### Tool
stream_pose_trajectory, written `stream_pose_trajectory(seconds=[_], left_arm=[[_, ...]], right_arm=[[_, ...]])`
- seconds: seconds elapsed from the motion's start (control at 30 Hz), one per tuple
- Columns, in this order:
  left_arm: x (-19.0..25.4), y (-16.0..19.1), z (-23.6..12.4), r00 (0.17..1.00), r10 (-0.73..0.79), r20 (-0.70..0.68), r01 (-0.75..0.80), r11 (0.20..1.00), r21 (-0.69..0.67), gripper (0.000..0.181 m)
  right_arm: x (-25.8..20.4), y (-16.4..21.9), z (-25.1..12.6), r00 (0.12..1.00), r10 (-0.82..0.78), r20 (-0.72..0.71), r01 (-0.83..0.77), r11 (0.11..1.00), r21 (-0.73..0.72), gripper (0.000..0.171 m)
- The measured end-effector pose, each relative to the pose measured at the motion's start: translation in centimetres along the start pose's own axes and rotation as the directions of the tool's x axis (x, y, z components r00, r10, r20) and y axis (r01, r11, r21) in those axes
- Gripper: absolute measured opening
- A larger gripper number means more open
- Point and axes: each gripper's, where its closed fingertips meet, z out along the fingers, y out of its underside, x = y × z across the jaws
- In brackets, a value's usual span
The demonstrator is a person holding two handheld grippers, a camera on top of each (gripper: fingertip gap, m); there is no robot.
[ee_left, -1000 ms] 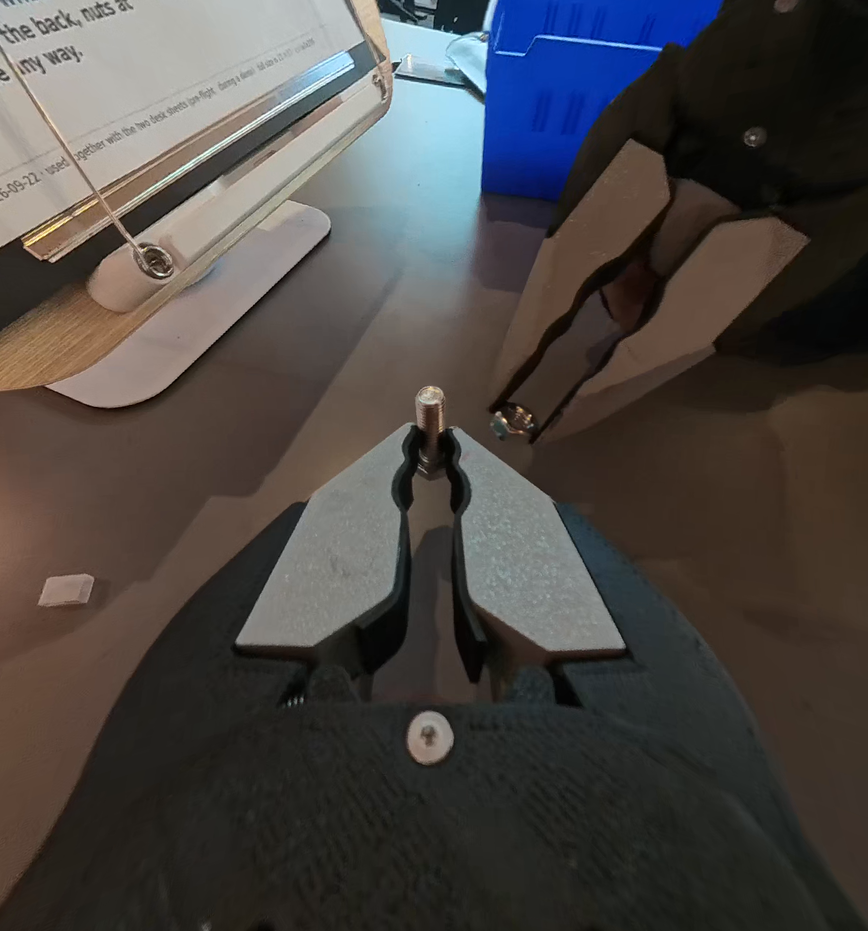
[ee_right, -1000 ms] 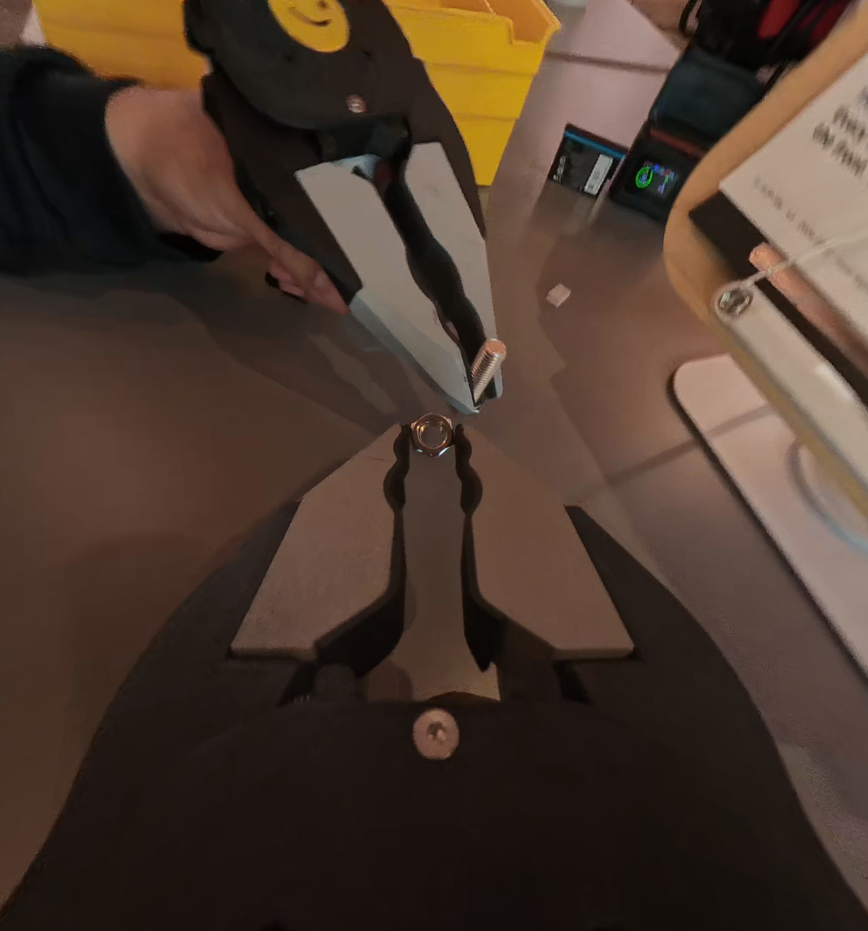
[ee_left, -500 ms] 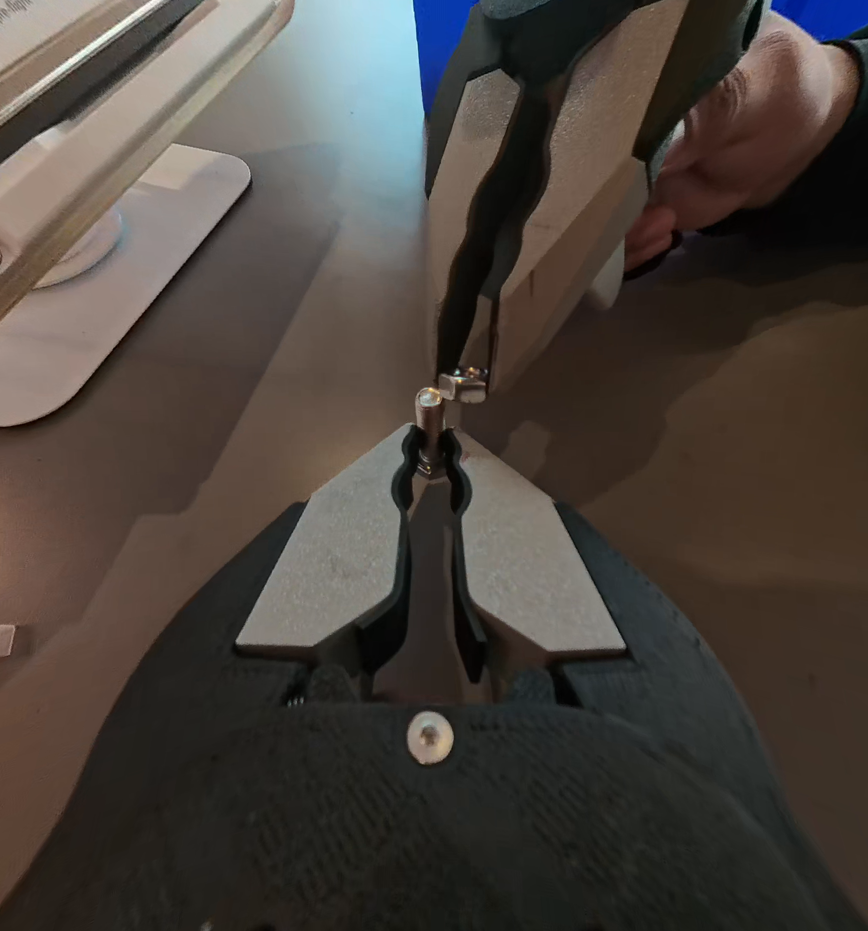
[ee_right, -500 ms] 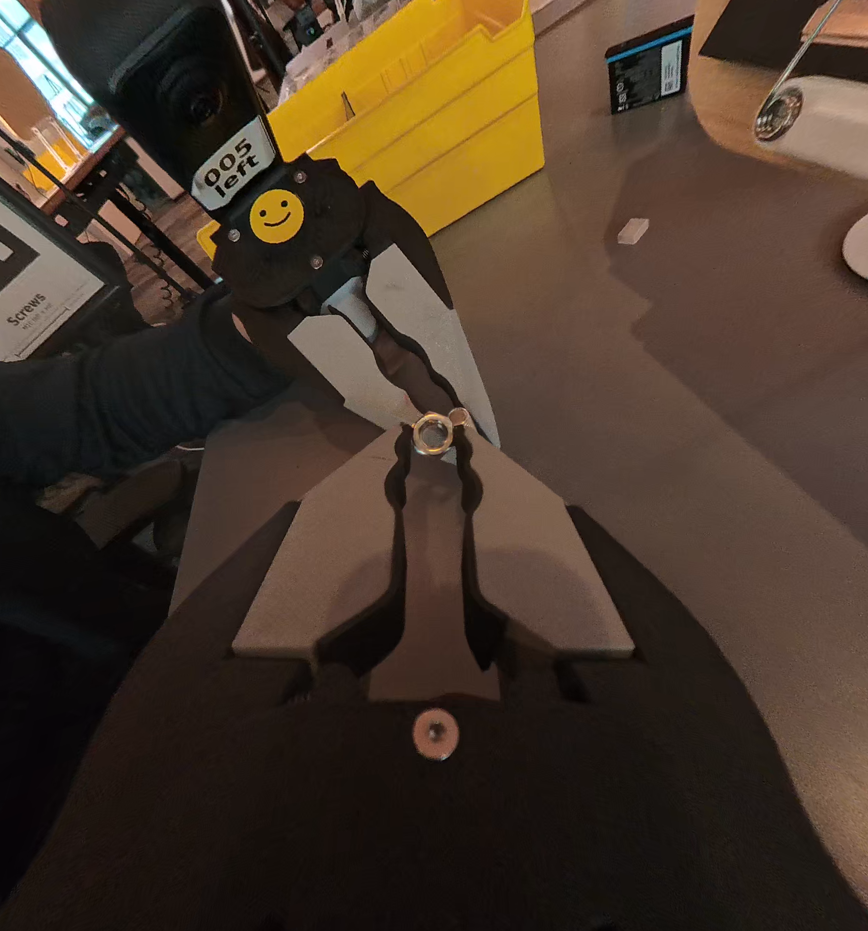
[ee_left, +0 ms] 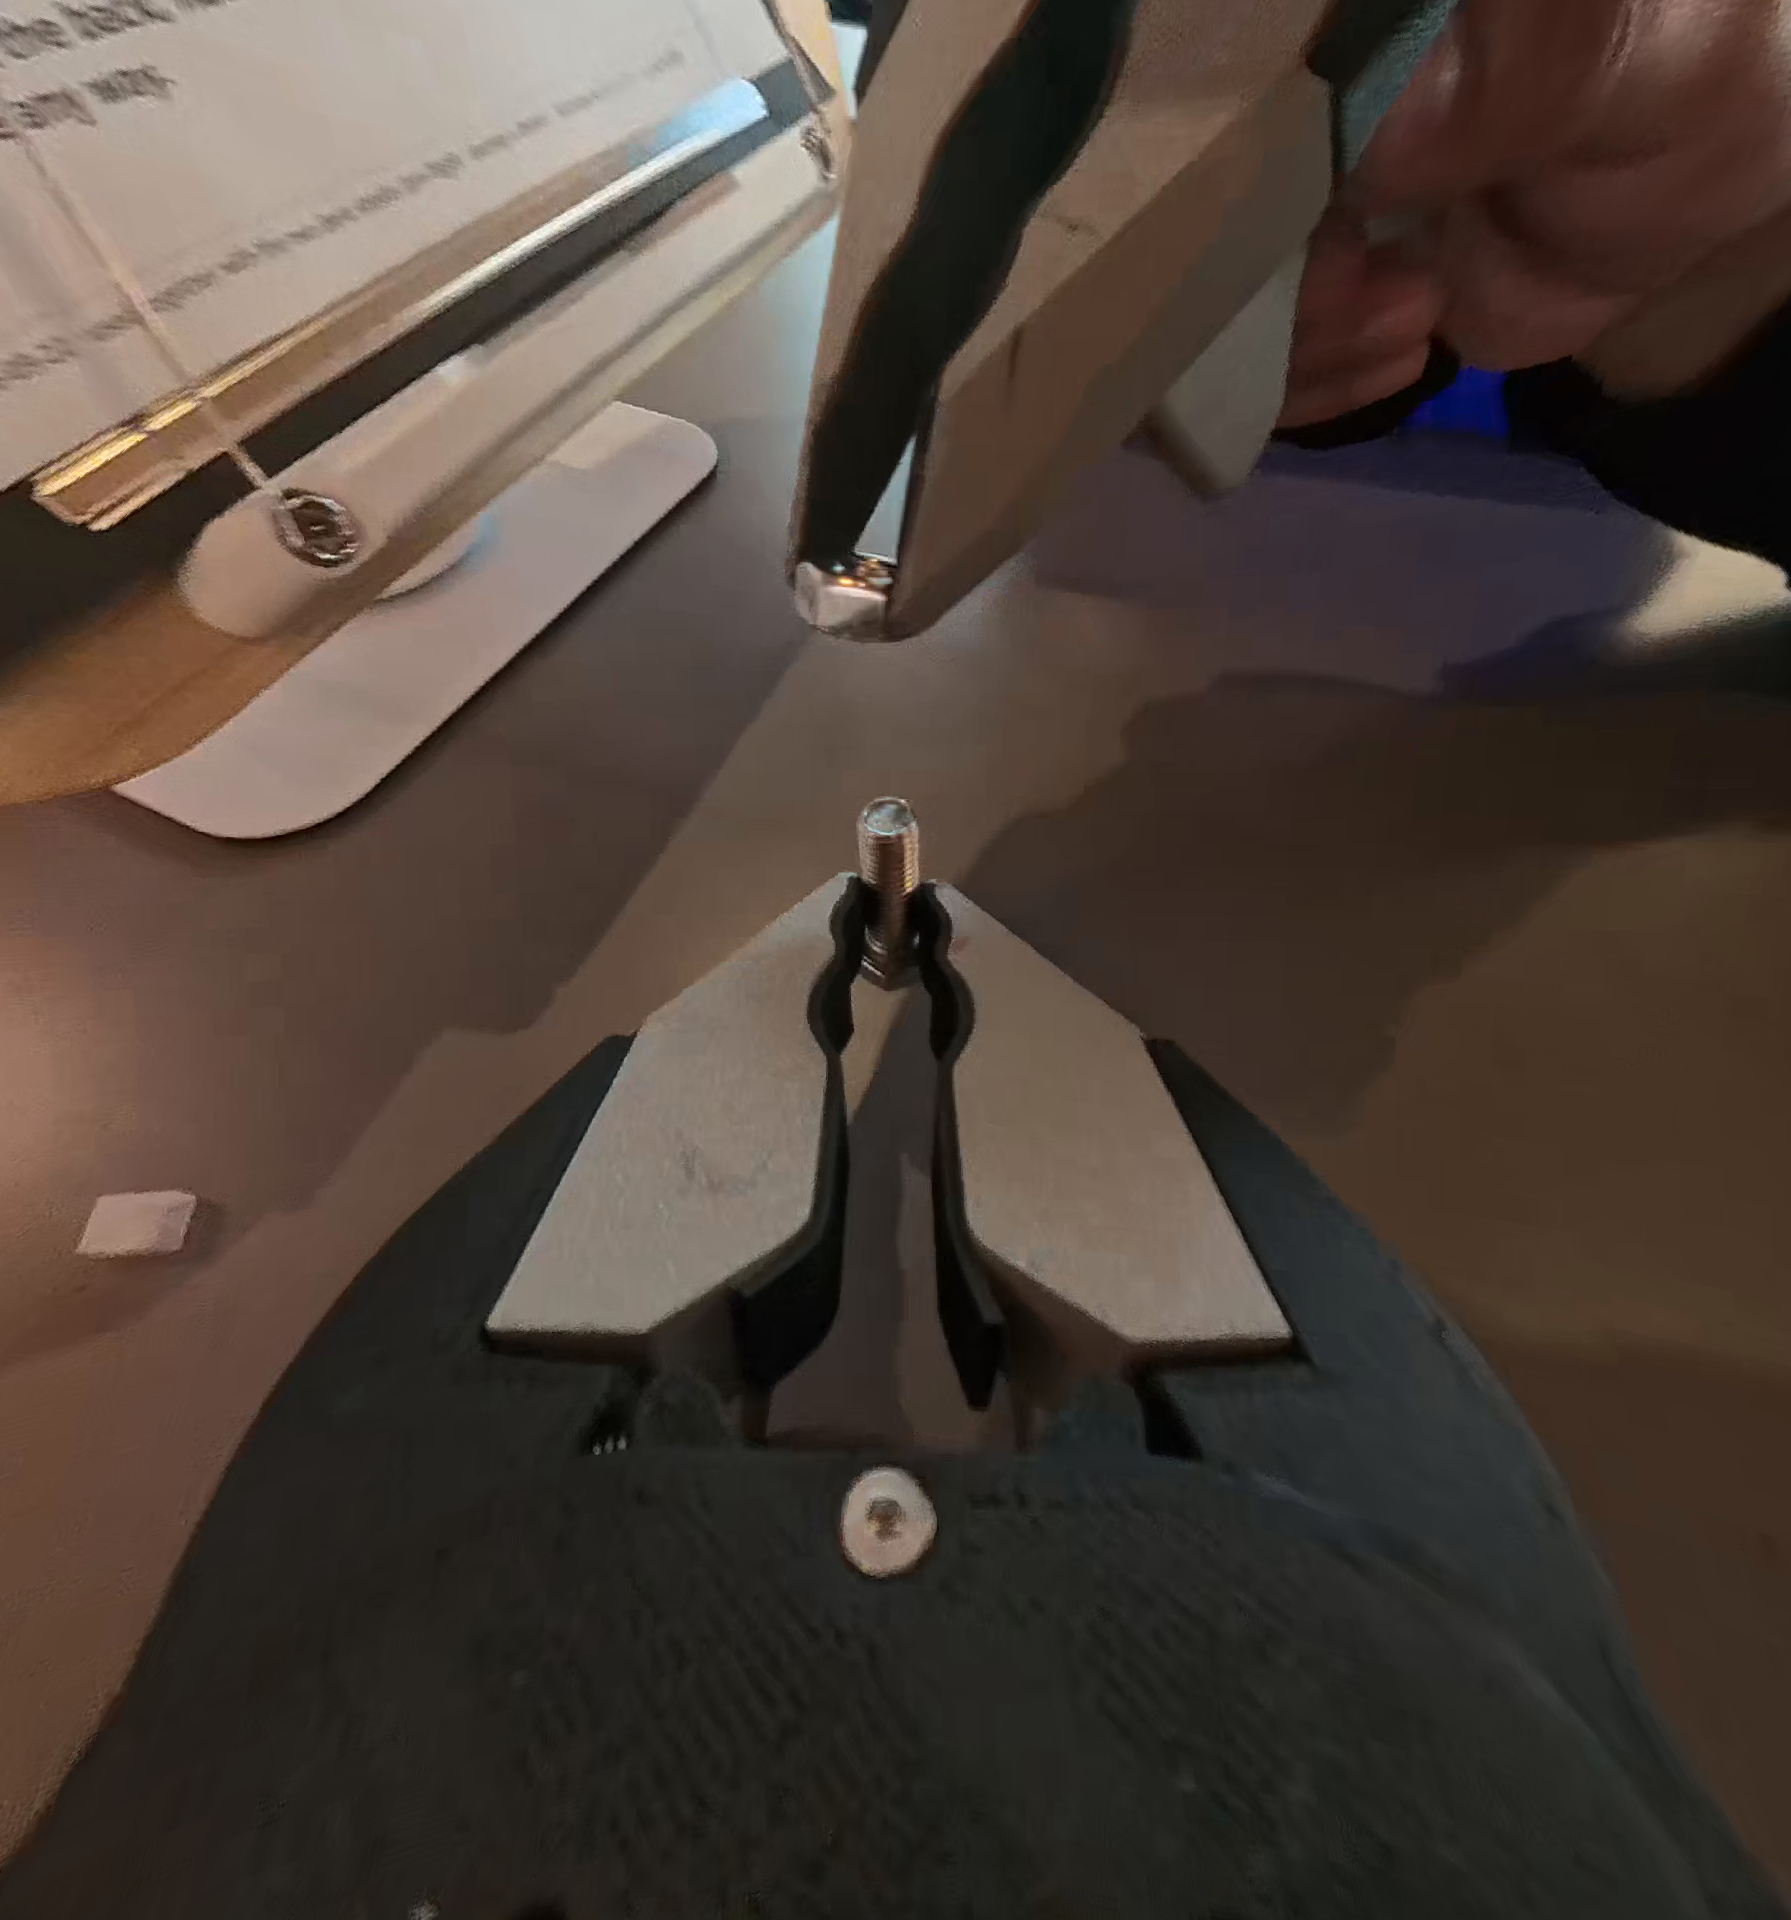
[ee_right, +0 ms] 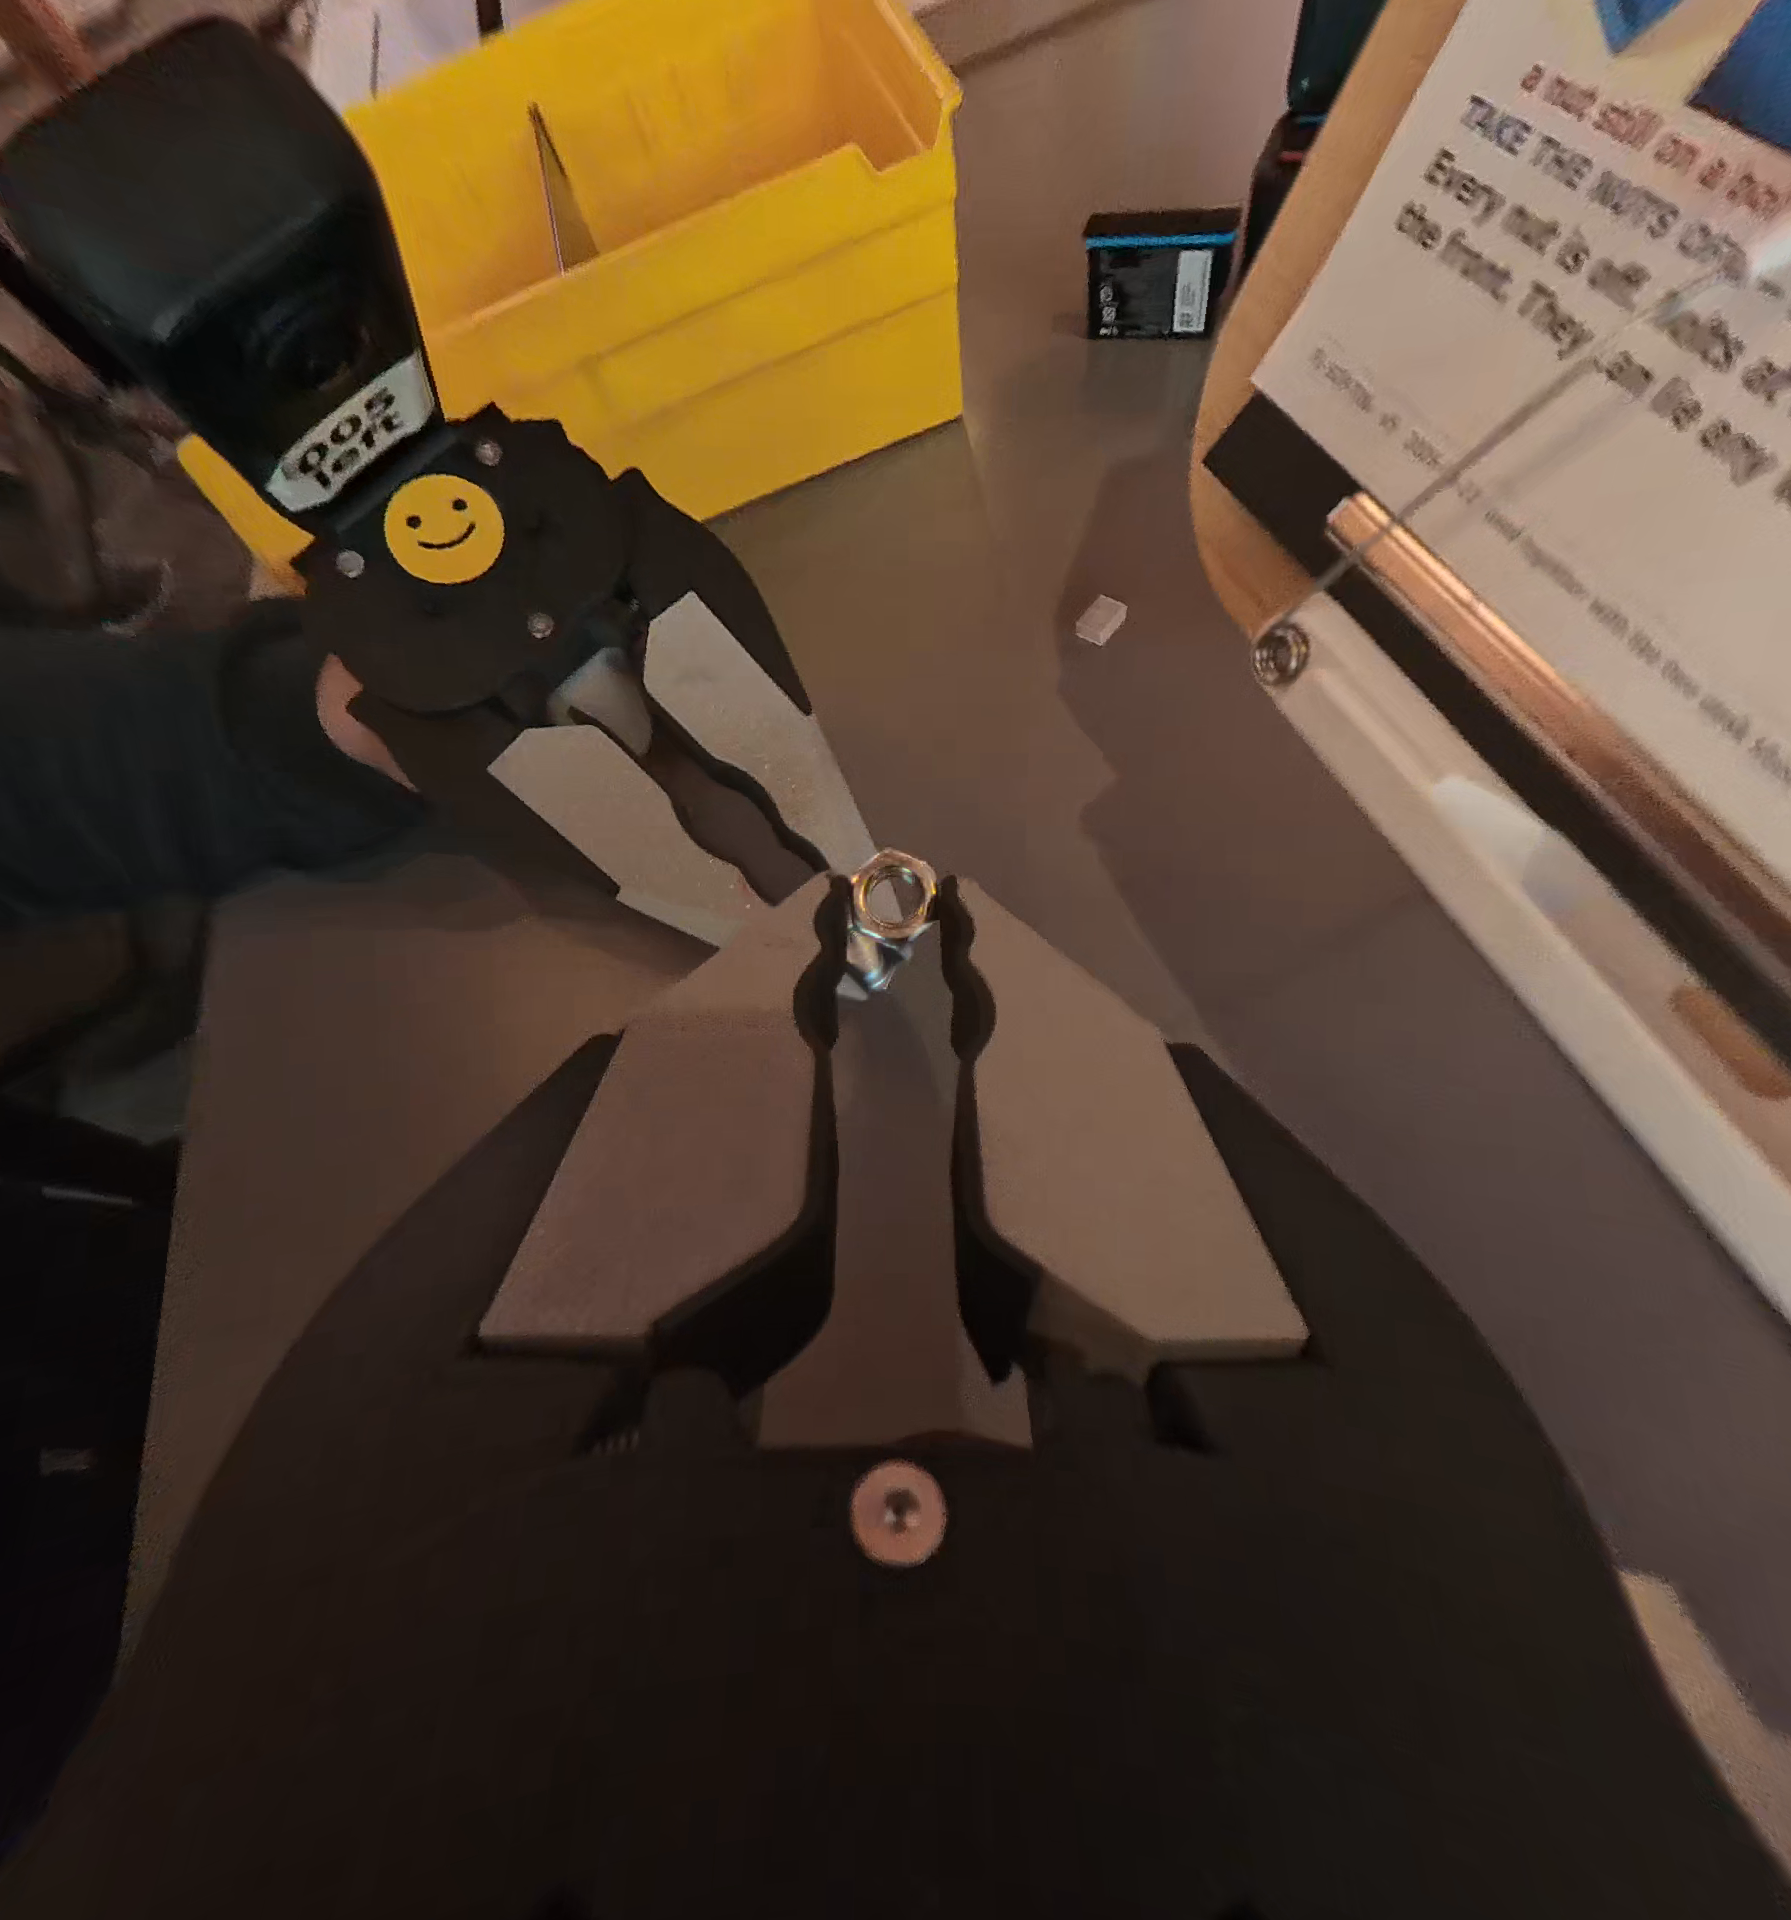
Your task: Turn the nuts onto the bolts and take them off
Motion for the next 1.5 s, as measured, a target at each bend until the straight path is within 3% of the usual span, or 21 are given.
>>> stream_pose_trajectory(seconds=[0.3,1.5], left_arm=[[-0.4,-0.5,-0.1,0.999,0.022,0.037,-0.024,0.999,0.034,0.007],[0.1,0.0,0.5,0.991,0.111,0.073,-0.109,0.994,-0.025,0.007]], right_arm=[[-0.6,0.1,1.3,0.976,-0.209,-0.051,0.192,0.953,-0.232,0.014],[-1.2,2.2,2.0,0.979,-0.203,-0.013,0.188,0.926,-0.327,0.015]])
